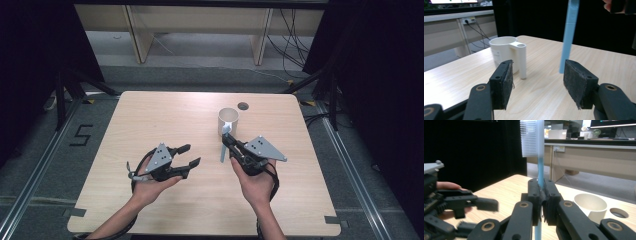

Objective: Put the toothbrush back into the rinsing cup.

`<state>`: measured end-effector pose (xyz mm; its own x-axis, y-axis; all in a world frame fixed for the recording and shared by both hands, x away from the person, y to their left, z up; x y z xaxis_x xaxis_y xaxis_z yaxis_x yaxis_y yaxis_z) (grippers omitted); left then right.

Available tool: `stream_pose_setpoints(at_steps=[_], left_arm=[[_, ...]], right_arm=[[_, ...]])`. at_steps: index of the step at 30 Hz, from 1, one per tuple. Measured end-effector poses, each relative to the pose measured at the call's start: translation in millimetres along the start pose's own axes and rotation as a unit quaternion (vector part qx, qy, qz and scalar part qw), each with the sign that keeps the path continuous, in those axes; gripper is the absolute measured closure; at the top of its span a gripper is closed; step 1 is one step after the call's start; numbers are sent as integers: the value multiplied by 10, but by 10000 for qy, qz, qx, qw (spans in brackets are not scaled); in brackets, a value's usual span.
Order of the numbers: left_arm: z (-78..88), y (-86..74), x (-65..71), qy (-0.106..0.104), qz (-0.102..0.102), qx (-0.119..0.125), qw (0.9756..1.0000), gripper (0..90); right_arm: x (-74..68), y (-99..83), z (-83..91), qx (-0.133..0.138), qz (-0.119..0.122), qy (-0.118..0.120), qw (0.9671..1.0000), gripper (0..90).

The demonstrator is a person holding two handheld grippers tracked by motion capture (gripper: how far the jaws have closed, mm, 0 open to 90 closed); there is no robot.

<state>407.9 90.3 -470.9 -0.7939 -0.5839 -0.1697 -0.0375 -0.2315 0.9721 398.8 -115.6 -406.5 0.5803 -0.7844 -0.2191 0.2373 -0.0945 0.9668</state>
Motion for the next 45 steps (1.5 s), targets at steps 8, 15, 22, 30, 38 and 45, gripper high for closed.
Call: stream_pose_setpoints(at_steps=[8,15,22,30,38,45], left_arm=[[185,-87,-84,192,16,-106,9998,399],[343,-236,-145,348,153,-215,9990,390],[508,-424,-229,592,335,-206,9975,388],[626,-568,-275,777,360,-406,9955,387],[645,-632,-273,816,390,-430,9950,388],[646,-629,-272,836,379,-428,9949,389]], right_arm=[[76,29,45,20,-58,-130,9999,861],[122,82,63,155,-6,-226,9996,861],[179,104,96,182,-67,-319,9993,861],[228,130,112,140,-33,-366,9992,861],[276,178,101,235,-7,-409,9989,861],[299,225,90,265,-45,-458,9986,861]])
Point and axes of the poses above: each handheld gripper's, and its own axes: z roughly backward along the jaws, y roughly out of its top, x roughly to its right, the point moved 5 cm from there along -z, roughly forward along the jaws, and after that the axes turned 9 degrees about -z, right-handed, at the moved point
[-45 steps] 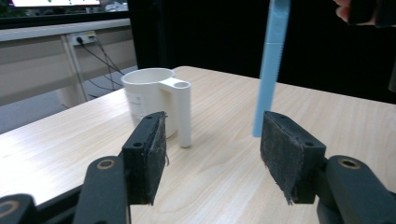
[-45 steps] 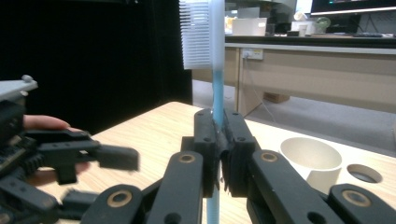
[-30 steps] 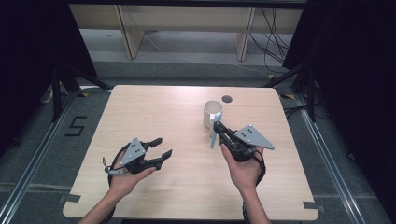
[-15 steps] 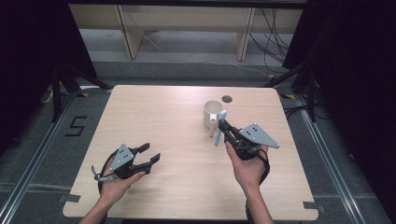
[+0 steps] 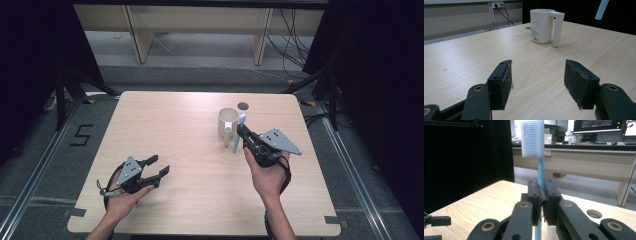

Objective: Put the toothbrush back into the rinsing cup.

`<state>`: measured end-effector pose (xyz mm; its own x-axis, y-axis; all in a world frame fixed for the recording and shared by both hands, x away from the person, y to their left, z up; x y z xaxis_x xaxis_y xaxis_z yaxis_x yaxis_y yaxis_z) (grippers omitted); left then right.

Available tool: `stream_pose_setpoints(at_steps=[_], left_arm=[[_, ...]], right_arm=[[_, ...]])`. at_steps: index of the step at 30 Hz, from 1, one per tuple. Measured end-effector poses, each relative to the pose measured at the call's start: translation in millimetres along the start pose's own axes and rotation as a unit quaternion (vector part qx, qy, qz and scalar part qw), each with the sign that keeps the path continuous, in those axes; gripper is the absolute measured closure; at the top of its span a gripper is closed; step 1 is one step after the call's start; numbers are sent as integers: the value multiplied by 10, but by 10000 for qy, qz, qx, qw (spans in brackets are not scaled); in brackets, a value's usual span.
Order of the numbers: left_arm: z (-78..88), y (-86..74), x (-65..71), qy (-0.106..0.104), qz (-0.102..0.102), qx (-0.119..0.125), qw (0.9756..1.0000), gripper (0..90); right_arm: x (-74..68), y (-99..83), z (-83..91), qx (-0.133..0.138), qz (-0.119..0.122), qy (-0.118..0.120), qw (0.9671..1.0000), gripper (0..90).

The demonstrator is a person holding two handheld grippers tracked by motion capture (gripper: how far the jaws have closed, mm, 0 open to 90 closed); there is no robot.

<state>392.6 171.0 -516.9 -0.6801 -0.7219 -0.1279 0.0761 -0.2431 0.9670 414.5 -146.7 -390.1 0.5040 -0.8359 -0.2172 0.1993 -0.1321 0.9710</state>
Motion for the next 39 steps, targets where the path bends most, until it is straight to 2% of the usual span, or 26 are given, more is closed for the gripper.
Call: stream_pose_setpoints(at_steps=[2,3,4,6,7,8,9,11,12,14,15,17,20,22,23,24,25,30,35,39], left_arm=[[1,2,-1,4,4,2,10000,388],[-9,7,-2,-15,13,98,9999,388],[-9,7,-2,-15,13,98,9999,389],[-5,3,-3,14,10,82,10000,389],[-3,0,-1,-3,18,82,10000,389],[-2,-2,0,-1,26,82,10000,389],[-1,-3,-1,1,25,87,10000,389],[0,-4,-2,3,22,85,10000,389],[17,-4,-10,31,-8,0,10000,389],[18,-3,-12,36,-6,2,10000,389],[18,-5,-17,50,-11,-4,10000,388],[16,-8,-18,50,7,-3,10000,388],[2,-7,-17,25,12,79,10000,388],[1,-6,-17,24,14,83,10000,387],[15,-5,-16,42,-3,8,10000,387],[15,-5,-16,42,-3,8,10000,387],[18,-5,-17,47,-10,-3,10000,387],[23,-3,-22,60,-3,9,10000,386],[25,2,-24,58,-19,20,10000,386],[25,5,-24,65,-10,28,10000,386]], right_arm=[[4,6,-6,-24,16,27,10000,860],[18,24,-19,14,52,2,10000,861],[18,26,-16,-32,4,-33,10000,861],[34,40,-30,-43,53,-59,10000,861],[31,44,-37,-52,-12,-55,10000,861],[47,61,-46,-21,120,-52,9999,861],[35,66,-60,8,17,-21,10000,861],[39,84,-75,12,25,-33,10000,861],[48,95,-81,18,72,-48,10000,861],[56,106,-89,53,107,-96,9999,861],[47,116,-103,11,43,-39,10000,861],[63,135,-114,17,115,-84,9999,860],[55,151,-130,26,29,-41,10000,861],[59,170,-141,41,52,-80,9999,861],[69,194,-160,89,189,-103,9997,861],[69,194,-160,89,189,-103,9997,861],[40,199,-173,36,71,-84,9999,861],[12,217,-213,50,3,-55,10000,861],[-4,249,-263,106,64,-1,9999,861],[21,282,-272,147,193,-90,9997,861]])
Point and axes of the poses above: each handheld gripper's, and its own axes: z roughly backward along the jaws, y roughly out of its top, x roughly to its right, the point moved 5 cm from there along -z, roughly forward along the jaws, and after that the axes turned 9 degrees about -z, right-handed, at the moved point
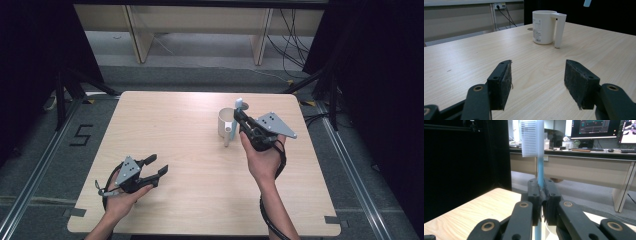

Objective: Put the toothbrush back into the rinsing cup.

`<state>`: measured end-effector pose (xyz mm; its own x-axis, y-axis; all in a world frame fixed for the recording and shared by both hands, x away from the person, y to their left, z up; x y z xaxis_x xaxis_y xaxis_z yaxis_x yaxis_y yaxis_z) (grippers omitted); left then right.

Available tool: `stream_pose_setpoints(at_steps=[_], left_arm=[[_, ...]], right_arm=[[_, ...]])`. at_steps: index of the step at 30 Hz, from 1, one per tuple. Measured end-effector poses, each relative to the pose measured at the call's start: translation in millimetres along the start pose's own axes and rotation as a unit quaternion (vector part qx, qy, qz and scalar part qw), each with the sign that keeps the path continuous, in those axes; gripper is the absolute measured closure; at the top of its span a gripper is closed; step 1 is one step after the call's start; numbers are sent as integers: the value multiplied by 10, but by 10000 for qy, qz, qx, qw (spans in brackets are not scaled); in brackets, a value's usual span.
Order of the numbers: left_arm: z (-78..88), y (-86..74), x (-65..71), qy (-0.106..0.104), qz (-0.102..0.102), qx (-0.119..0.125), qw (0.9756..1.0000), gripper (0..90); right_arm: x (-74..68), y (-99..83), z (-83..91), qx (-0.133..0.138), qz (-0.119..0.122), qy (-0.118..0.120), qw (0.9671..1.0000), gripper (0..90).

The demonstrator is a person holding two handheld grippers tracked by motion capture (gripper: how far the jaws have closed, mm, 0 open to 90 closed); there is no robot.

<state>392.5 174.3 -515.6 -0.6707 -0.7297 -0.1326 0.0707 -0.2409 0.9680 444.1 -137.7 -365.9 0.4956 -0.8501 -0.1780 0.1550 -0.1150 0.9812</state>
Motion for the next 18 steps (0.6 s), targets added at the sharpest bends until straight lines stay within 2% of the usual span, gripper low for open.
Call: stream_pose_setpoints(at_steps=[1,5,7,8,16,18], left_arm=[[-14,5,4,-29,13,91,10000,386],[-14,7,6,-26,17,93,10000,386],[-2,5,5,-2,4,10,10000,385],[-15,7,5,-27,19,100,9999,385],[-9,7,-1,-13,13,92,10000,385],[5,5,-3,9,3,12,10000,384]], right_arm=[[-18,-3,-7,-33,-120,49,9999,861],[-8,11,-26,-24,-94,8,10000,861],[-12,9,-30,-61,-129,11,9999,861],[-6,19,-48,-18,-97,28,9999,861],[-6,45,-97,-3,-109,-15,9999,861],[4,55,-110,27,-76,2,10000,861]])
Point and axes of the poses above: each handheld gripper's, and its own axes: z roughly backward along the jaws, y roughly out of its top, x roughly to its right, the point moved 5 cm from there along -z, roughly forward along the jaws, and after that the axes turned 9 degrees about -z, right-handed, at the moved point
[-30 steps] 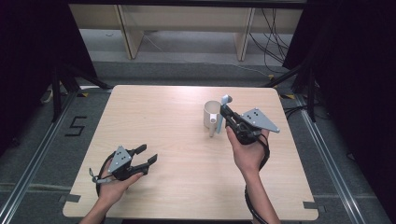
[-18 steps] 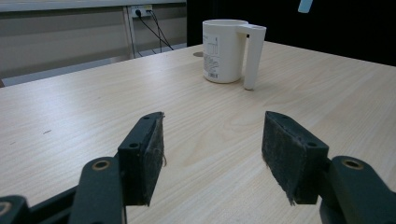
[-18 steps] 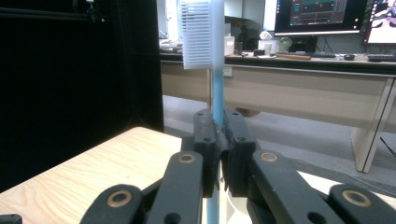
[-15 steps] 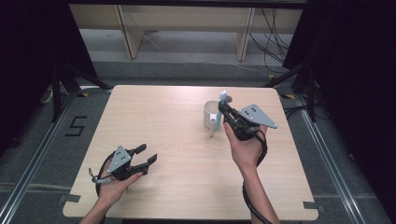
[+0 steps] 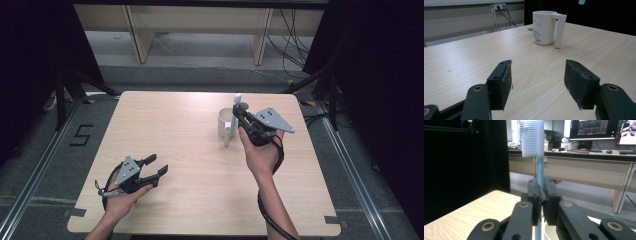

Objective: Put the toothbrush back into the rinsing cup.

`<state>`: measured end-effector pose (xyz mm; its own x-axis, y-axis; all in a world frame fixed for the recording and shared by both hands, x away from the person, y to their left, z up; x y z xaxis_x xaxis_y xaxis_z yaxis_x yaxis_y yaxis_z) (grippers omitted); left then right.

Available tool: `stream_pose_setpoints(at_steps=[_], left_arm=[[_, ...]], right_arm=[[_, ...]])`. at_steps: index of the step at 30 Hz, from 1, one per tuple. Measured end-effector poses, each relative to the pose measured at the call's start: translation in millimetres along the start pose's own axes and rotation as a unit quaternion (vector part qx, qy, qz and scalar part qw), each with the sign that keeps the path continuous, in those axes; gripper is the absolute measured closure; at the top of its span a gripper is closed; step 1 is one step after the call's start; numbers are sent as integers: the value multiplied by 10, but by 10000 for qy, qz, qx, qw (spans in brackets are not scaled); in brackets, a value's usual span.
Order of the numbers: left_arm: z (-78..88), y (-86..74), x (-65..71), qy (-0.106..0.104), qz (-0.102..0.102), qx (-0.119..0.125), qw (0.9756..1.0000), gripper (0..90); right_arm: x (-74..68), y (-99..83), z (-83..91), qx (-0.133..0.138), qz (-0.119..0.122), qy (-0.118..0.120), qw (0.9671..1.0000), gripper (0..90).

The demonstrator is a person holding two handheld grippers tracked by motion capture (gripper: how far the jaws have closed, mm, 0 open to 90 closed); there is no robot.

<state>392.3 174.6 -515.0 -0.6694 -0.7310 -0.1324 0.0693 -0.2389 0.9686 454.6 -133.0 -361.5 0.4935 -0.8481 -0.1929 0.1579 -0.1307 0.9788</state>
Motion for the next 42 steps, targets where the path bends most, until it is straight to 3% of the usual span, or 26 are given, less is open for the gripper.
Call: stream_pose_setpoints(at_steps=[10,12,13,14,42], left_arm=[[2,1,-3,10,11,6,10000,384],[2,0,-3,6,6,3,10000,384],[1,-1,-3,6,5,-1,10000,384],[1,-1,-2,5,7,1,10000,384],[-14,-2,-1,-13,23,84,10000,384]], right_arm=[[30,3,-40,-45,-109,-68,9999,861],[36,10,-45,-47,-110,-80,9999,861],[58,24,-54,22,37,-91,9999,861],[47,18,-52,-36,-79,-93,9999,860],[108,36,-214,-3,-86,-167,9998,860]])
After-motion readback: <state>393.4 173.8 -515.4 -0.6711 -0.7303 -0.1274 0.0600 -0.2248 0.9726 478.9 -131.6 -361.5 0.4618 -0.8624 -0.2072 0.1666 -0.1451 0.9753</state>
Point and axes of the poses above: each handheld gripper's, and its own axes: z roughly backward along the jaws, y roughly out of its top, x roughly to its right, the point moved 5 cm from there along -z, roughly forward along the jaws, and after that the axes turned 9 degrees about -z, right-handed, at the moved point
